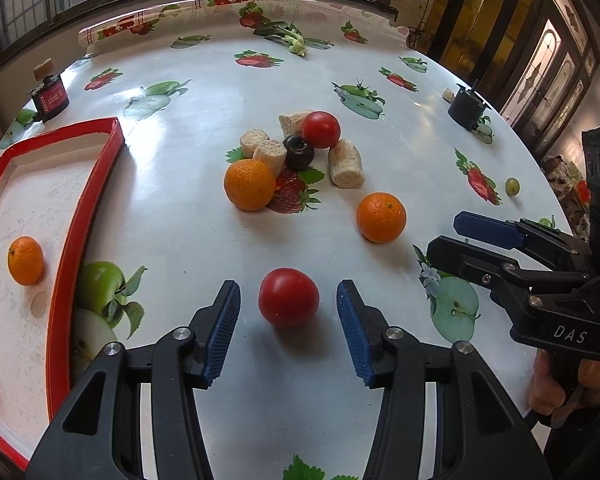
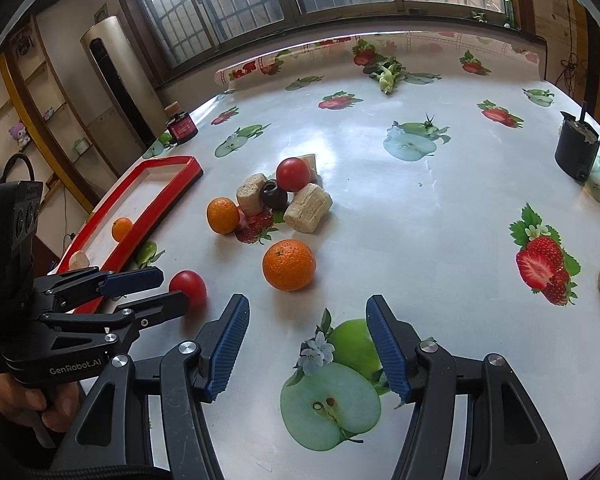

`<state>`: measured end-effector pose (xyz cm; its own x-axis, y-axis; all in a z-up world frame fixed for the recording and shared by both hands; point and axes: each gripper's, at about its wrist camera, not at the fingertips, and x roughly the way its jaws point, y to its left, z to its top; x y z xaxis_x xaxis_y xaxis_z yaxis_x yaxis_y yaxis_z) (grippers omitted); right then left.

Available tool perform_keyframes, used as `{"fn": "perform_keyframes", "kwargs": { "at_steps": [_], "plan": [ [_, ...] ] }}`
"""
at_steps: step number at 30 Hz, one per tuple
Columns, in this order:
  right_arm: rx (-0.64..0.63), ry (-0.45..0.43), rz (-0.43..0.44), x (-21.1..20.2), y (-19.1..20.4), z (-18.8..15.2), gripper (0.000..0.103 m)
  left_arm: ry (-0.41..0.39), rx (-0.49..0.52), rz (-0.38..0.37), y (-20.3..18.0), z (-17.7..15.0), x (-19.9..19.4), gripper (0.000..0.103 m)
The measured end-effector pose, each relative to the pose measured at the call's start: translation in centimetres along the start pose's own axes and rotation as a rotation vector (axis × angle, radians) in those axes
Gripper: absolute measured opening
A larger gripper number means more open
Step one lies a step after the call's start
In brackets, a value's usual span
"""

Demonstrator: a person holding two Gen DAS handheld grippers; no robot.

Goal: Organize fruits
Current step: 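Grasp the red tomato with the left tool while the right tool grasps another orange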

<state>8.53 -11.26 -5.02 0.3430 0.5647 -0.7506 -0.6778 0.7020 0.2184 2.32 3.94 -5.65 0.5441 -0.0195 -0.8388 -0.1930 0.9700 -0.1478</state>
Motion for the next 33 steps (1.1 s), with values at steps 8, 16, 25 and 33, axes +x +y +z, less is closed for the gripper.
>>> {"fn": "perform_keyframes", "kwargs": {
  "at_steps": [8,16,25,33],
  "plan": [
    [-0.030,0.035,0.006,2.7,1.1,1.3,0.063,0.000,-0.018,-0.025,1.4,-0.6,-0.1,0.029],
    [-0.082,0.067,-0.045,5.2,2.6,1.8,0.038,-0.035,-0.060,-0.036,3.2,-1.0,-2.0,0.029],
    [-0.113,0.037,-0.011,3.2,4.7,1.6,0.037,-0.071,-0.084,-0.027,4.4,-1.7,-4.1,0.029],
    [-0.161,0.014,0.029,1.8,7.6,1.6,0.037,-0.099,-0.115,-0.004,5.9,-2.7,-5.8,0.029]
  ]
}}
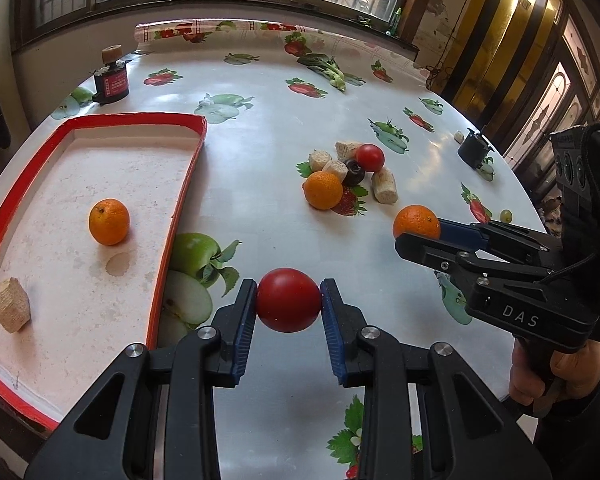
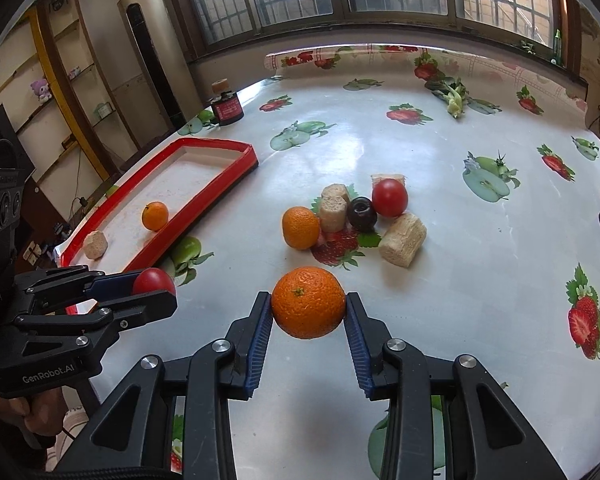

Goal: Organize fruits
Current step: 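Grasp the red tomato with the left tool while the right tool grasps another orange, then carry the tomato and orange into the red tray and open both tools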

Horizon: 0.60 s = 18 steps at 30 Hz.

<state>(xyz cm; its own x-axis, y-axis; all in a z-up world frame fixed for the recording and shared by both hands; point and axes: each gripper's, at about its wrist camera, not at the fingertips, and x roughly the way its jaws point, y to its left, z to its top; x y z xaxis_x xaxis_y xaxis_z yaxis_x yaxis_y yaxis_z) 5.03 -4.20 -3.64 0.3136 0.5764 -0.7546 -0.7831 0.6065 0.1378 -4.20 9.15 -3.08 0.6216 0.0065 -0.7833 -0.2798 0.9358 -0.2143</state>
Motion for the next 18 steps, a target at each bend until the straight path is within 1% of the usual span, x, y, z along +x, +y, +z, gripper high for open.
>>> {"fn": "perform_keyframes", "kwargs": {
  "at_steps": [18],
  "plan": [
    [-0.082,-0.002,0.052,-0.2,5.0,0.5,0.037,-0.046,-0.065,0.035,3.7,-1.4,-2.8,0.030]
  ]
}}
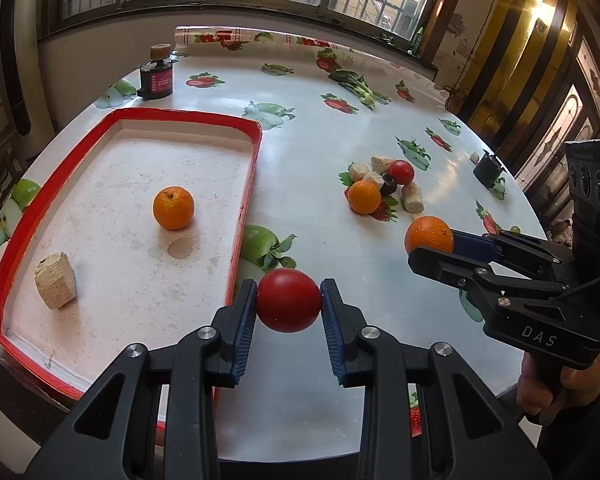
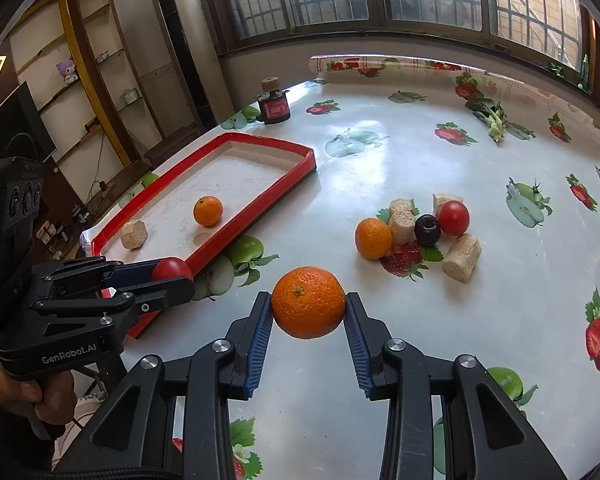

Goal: Organize fruits
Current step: 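Carry the tomato and orange into the red tray and open both tools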

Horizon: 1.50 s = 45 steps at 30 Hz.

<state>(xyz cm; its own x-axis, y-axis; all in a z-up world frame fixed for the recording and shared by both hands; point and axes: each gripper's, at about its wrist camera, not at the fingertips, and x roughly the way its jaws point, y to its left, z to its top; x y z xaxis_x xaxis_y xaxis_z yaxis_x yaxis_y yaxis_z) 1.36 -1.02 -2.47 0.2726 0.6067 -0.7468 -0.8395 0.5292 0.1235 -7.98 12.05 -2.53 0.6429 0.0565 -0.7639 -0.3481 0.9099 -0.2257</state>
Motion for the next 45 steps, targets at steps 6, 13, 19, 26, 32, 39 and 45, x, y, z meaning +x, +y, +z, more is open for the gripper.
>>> {"fn": "perform_keyframes", "kwargs": {
  "at_steps": [6,13,19,26,32,39,45],
  "plan": [
    [-0.027,0.008,0.015,0.4,1.5,0.4,0.037,-0.012,-0.025,0.009,1.4,-0.1,-0.5,0.030],
    [-0.053,0.012,0.028,1.0,3.0,1.1,0.037,-0.021,-0.050,0.022,2.8,-0.1,-1.0,0.029],
    [-0.073,0.013,0.042,1.7,4.0,1.8,0.037,-0.028,-0.071,0.036,4.2,0.0,-1.3,0.030],
    [-0.096,0.016,0.060,2.7,5.1,2.8,0.037,-0.036,-0.105,0.064,6.1,0.4,-1.7,0.030],
    [-0.112,0.018,0.083,3.8,6.0,4.0,0.037,-0.041,-0.126,0.089,7.5,0.9,-1.8,0.030],
    [-0.098,0.031,0.119,5.9,6.0,5.7,0.037,-0.044,-0.143,0.123,9.3,1.9,-1.6,0.030],
    [-0.085,0.030,0.132,8.2,5.9,8.2,0.037,-0.041,-0.145,0.164,10.9,3.6,-0.9,0.030]
  ]
}}
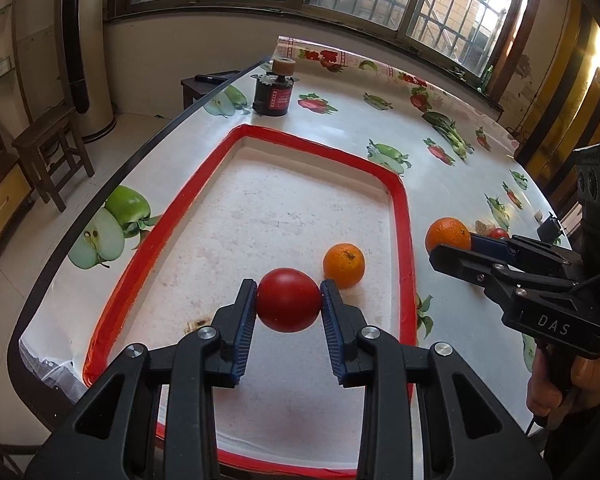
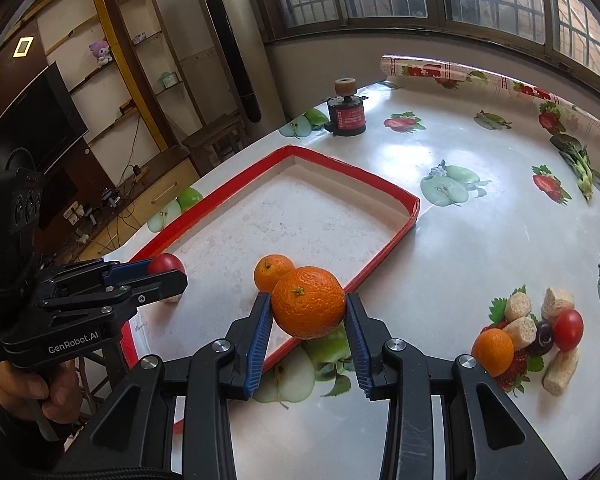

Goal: Organize fruits
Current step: 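Carry the tomato and orange into the red tray and open both tools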

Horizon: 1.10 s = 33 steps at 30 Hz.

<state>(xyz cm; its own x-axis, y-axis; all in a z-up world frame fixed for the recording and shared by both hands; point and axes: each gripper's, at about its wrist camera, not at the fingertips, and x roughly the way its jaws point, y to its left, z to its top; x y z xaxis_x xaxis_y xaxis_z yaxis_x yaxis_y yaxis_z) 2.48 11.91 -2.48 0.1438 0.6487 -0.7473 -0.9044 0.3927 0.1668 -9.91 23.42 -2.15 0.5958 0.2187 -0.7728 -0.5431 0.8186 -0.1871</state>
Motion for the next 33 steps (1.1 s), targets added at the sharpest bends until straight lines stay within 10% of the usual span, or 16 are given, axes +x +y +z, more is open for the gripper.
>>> {"fn": "perform_keyframes", "kwargs": {
  "at_steps": [33],
  "plan": [
    [-0.050,0.102,-0.044,9.1,-0.5,3.6,0.050,0.111,-0.044,0.129,2.7,1.4,5.3,0.030]
  ]
}}
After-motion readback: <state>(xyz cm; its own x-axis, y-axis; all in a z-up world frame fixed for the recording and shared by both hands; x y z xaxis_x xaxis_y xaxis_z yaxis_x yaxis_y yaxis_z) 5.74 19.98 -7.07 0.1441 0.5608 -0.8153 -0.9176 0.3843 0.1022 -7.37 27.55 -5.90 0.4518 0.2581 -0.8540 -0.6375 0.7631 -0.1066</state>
